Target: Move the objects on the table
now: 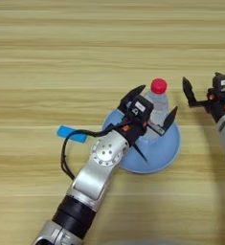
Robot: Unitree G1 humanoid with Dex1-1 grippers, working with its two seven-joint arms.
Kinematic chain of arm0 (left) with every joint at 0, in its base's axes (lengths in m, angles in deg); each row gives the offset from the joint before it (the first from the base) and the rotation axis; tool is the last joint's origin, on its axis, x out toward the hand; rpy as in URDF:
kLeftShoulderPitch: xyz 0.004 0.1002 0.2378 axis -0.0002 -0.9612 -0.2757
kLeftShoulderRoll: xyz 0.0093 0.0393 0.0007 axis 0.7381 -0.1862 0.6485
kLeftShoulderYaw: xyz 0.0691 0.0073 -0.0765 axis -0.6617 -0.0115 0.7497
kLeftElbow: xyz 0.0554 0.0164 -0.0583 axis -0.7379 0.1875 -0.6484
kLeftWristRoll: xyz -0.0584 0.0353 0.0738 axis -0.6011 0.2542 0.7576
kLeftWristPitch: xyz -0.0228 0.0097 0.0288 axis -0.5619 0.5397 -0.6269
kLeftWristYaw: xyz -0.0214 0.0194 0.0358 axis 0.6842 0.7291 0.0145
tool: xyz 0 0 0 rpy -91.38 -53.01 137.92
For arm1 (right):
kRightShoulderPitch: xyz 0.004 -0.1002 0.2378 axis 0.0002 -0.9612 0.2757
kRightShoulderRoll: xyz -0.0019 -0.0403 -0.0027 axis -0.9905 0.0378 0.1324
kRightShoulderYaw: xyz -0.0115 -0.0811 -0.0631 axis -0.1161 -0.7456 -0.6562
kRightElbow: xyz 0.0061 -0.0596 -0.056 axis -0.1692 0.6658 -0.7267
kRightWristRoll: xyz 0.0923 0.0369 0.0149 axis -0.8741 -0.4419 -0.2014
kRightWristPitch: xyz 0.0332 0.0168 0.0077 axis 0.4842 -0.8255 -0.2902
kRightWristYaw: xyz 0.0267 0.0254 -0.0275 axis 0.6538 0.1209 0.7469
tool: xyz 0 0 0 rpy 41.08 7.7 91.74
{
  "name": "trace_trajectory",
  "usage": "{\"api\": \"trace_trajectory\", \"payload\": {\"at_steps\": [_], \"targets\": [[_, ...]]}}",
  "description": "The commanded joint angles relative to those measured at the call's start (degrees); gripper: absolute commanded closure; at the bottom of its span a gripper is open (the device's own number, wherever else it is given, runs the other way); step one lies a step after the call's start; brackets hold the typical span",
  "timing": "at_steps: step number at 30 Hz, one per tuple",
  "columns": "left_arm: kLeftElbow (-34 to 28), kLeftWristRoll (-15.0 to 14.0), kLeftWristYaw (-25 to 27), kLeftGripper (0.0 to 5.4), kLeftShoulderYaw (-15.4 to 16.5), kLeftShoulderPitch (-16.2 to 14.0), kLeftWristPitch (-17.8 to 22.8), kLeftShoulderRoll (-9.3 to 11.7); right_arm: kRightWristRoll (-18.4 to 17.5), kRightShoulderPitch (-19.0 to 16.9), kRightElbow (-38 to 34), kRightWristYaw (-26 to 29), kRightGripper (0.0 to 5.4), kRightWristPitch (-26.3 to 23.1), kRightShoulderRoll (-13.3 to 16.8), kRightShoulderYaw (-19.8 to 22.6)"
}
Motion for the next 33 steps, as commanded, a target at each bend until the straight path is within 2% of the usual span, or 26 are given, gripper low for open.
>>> {"api": "trace_trajectory", "payload": {"at_steps": [1,22,33], "targets": [[1.77,0.72,-0.17,0.00,0.47,0.88,-1.13,-0.66,0.53,-0.43,-0.65,-0.23,0.03,-0.92,-0.19,-0.42],[3.39,0.56,0.42,0.00,-0.41,0.38,-2.14,-1.80,0.51,-0.73,-1.48,-0.50,0.03,-1.37,-0.21,-0.68],[3.14,-0.15,1.63,1.03,-0.90,0.03,-2.69,-1.96,0.53,-0.69,-1.69,-0.64,0.00,-1.72,-0.18,-0.59]]}}
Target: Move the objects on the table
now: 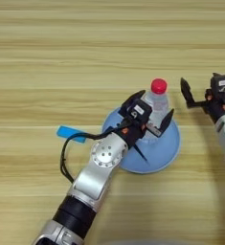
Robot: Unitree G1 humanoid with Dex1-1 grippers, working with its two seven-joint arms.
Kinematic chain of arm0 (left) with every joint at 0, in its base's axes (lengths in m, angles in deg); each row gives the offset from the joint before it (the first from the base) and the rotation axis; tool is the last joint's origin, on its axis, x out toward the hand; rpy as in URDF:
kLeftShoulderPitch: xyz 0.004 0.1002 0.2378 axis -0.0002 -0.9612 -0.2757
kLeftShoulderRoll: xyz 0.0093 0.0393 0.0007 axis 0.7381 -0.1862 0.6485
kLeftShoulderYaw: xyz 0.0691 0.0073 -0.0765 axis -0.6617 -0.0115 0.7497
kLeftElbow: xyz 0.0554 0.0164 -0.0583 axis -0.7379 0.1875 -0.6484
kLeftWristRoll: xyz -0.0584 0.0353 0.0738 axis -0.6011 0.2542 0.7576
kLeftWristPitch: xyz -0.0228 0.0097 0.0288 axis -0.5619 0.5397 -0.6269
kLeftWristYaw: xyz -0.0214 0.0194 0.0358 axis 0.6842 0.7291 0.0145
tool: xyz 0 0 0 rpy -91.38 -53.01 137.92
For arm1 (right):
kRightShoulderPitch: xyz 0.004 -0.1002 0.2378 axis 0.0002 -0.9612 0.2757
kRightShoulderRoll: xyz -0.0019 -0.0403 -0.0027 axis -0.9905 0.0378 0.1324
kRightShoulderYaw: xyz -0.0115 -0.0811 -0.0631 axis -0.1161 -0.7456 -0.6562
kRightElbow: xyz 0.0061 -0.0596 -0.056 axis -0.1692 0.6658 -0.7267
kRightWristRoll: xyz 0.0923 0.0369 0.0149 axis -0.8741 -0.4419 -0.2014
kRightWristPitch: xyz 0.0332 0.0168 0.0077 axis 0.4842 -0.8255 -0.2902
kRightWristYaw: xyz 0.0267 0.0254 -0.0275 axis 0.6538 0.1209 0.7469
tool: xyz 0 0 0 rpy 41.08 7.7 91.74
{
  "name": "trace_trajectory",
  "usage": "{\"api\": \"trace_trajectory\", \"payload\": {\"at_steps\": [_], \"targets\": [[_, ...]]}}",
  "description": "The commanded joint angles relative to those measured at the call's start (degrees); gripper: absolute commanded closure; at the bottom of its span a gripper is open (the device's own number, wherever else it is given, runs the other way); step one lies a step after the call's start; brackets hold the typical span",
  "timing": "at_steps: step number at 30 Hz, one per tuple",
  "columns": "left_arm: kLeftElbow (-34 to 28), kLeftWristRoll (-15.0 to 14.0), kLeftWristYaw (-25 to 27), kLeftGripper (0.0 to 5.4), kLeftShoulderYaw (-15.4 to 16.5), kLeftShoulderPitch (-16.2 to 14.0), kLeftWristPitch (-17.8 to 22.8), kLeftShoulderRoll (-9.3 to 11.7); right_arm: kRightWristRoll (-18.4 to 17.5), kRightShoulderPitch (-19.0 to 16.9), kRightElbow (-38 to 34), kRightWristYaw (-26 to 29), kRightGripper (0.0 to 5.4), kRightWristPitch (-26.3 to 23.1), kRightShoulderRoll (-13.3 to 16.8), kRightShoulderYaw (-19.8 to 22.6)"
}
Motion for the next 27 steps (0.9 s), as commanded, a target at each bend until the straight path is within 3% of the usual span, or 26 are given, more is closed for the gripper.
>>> {"api": "trace_trajectory", "payload": {"at_steps": [1,7,13,22,27], "targets": [[0.29,-0.14,0.70,1.16,-0.69,-0.15,-0.79,-1.69,0.54,-0.25,-0.76,-0.52,0.00,-0.70,-0.03,-0.05],[-0.12,-0.34,1.02,1.81,-0.78,-0.26,-0.69,-1.73,0.55,-0.24,-1.04,-0.57,0.00,-0.97,-0.01,-0.06],[-1.63,-0.90,0.05,2.09,0.85,0.06,-0.82,-1.57,0.58,-0.27,-1.08,-0.68,0.00,-0.96,-0.09,-0.10],[-9.57,-3.38,-3.34,2.20,9.57,2.53,1.50,-0.19,0.62,-0.35,-1.18,-0.87,0.00,-1.01,-0.07,-0.27],[-13.37,-4.47,-4.04,2.20,12.45,3.29,3.36,0.05,0.60,-0.37,-1.23,-1.04,0.00,-1.03,-0.06,-0.42]]}}
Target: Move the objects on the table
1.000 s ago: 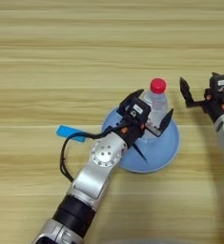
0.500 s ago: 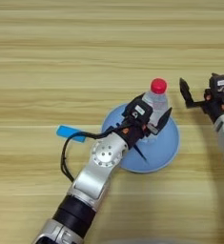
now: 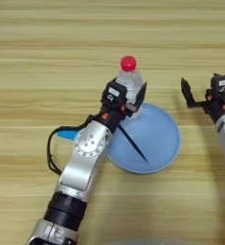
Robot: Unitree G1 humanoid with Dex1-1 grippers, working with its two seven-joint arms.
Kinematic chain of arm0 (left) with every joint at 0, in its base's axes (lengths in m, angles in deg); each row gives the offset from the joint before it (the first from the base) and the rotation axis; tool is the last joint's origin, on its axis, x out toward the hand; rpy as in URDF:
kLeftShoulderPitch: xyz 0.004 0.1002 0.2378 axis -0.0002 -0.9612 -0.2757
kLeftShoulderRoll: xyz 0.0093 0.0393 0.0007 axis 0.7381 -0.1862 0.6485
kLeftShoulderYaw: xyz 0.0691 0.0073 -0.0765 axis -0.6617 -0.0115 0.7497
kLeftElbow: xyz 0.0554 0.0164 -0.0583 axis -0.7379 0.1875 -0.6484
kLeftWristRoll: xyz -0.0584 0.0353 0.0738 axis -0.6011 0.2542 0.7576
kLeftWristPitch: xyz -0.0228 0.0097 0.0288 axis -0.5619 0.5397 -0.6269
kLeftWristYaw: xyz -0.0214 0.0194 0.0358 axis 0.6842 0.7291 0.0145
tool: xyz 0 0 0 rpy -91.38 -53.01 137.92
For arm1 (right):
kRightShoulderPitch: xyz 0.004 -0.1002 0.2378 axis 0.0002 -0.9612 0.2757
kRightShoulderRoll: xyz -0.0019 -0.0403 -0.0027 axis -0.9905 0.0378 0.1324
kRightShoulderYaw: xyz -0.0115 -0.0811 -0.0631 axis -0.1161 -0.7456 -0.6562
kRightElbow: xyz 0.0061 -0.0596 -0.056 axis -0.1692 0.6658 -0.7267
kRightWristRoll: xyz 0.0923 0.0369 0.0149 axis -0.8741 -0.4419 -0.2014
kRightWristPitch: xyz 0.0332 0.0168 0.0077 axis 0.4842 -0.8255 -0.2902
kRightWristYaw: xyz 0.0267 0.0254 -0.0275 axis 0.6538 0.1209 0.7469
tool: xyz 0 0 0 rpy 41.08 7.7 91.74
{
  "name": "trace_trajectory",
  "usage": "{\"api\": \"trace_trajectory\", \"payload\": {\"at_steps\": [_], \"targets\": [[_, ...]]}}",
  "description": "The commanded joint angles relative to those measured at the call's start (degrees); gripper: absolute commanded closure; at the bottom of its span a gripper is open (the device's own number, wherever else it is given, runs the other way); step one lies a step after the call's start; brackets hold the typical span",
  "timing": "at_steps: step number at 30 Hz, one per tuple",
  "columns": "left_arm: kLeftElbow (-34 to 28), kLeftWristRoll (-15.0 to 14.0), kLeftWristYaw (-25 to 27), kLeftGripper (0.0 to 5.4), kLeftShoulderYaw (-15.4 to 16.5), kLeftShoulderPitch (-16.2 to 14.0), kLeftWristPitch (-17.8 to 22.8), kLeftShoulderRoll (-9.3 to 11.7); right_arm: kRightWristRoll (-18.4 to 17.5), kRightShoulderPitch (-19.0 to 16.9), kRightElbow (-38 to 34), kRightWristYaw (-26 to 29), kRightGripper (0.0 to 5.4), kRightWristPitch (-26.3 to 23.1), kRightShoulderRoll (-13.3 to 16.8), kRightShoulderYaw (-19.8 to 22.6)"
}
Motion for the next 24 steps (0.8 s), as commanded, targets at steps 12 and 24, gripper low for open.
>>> {"api": "trace_trajectory", "payload": {"at_steps": [12,24], "targets": [[6.41,-1.76,-4.44,2.25,13.35,7.95,0.17,5.29,0.69,-0.30,-1.19,-0.54,0.00,-0.96,-0.34,-0.80],[15.67,-0.84,-7.11,2.25,14.77,8.77,-0.36,6.49,1.02,-0.42,-1.55,-0.48,0.00,-1.04,-0.66,-0.67]]}}
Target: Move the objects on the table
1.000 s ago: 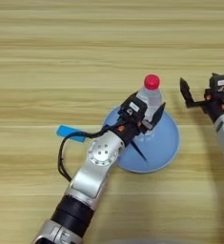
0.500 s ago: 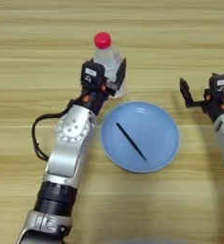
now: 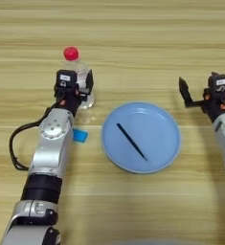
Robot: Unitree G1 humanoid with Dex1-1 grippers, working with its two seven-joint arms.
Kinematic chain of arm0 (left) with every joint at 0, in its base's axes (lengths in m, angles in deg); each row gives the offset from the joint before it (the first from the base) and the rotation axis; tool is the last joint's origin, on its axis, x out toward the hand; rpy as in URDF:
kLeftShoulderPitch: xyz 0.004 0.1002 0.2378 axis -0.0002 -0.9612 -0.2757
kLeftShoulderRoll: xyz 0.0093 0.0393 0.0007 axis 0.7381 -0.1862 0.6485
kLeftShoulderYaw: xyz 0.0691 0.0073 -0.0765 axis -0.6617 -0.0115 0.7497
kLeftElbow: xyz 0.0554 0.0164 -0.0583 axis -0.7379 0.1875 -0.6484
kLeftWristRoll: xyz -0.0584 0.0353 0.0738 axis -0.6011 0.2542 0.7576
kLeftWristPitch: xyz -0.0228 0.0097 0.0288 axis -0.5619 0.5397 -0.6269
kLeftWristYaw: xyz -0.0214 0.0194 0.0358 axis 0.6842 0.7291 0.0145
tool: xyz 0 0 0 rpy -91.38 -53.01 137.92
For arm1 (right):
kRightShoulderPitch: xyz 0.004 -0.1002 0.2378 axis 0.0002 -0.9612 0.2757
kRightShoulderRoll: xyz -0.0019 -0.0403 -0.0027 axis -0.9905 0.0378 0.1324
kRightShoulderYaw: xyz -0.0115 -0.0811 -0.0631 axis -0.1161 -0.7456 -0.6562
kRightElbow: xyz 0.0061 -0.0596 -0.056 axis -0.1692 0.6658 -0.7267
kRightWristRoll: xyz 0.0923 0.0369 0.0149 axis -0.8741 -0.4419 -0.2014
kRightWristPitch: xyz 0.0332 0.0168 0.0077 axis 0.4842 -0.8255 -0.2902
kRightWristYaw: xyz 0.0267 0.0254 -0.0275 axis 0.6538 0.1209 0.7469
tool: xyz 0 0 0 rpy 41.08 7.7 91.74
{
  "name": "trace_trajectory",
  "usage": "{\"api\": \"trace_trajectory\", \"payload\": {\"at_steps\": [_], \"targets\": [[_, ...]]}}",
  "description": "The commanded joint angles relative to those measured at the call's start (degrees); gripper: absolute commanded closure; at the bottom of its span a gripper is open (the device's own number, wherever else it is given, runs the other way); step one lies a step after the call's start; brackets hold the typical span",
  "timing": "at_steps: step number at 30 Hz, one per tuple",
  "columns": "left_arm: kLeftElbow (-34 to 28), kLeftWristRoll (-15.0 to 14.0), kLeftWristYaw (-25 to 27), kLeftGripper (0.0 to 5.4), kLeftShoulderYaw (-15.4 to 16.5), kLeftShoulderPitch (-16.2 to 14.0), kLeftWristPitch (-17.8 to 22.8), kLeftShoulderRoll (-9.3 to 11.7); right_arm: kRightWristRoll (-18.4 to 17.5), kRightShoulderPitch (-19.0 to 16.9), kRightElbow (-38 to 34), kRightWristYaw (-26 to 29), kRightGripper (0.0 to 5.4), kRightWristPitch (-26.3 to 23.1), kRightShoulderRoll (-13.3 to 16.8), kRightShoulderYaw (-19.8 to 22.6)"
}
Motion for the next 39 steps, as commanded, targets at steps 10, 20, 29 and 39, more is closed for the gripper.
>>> {"api": "trace_trajectory", "payload": {"at_steps": [10,20,29,39], "targets": [[4.56,2.05,-1.16,2.25,-0.64,2.72,-3.51,1.37,0.34,-0.36,-0.89,-0.33,0.00,-1.04,-0.34,-0.09],[5.13,2.89,-1.50,2.25,-1.04,2.24,-3.85,1.47,0.40,-0.36,-0.94,-0.26,0.00,-1.06,-0.40,-0.01],[5.40,2.83,-1.79,2.25,-1.34,1.88,-3.83,1.31,0.41,-0.35,-0.98,-0.23,0.00,-1.08,-0.37,0.00],[5.48,3.14,-2.54,1.46,-1.37,1.75,-3.55,1.38,0.57,-0.34,-1.07,-0.31,0.00,-1.11,-0.50,-0.09]]}}
